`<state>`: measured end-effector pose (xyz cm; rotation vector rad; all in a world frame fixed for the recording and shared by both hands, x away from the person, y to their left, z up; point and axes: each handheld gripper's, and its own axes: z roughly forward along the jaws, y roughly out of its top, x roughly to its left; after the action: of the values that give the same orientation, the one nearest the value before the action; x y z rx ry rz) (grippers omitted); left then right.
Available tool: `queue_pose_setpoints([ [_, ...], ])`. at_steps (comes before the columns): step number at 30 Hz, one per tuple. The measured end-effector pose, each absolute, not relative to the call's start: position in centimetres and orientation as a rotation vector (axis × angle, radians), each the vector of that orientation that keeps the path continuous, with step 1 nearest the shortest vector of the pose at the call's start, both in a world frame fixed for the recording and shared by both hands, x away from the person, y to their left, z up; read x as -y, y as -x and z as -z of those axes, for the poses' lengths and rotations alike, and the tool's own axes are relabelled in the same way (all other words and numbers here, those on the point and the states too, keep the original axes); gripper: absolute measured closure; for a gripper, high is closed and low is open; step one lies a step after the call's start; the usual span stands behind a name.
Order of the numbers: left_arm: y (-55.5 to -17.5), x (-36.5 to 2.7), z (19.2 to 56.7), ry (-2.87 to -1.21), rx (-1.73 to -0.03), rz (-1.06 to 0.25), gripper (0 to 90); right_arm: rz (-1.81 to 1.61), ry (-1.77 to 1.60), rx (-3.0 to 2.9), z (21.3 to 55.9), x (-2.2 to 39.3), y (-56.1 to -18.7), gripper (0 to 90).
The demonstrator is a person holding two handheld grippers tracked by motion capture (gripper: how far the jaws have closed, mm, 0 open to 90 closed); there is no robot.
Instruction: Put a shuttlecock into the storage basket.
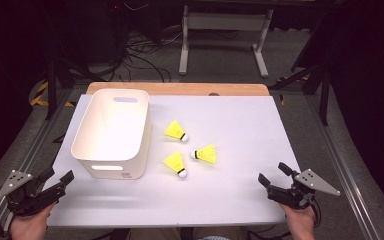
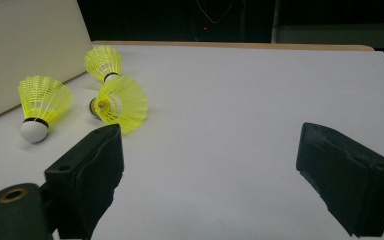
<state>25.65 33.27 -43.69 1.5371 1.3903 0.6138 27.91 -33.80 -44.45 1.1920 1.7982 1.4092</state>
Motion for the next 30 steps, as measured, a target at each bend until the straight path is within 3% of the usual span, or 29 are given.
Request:
queue_pose_setpoints([
  [30, -27.4, -33.6, 40.7, -1.499, -1.421, -0.592, 31.5, -1.419, -1.184, -1.804, 44.4, 33.8, -27.9, 12.2],
])
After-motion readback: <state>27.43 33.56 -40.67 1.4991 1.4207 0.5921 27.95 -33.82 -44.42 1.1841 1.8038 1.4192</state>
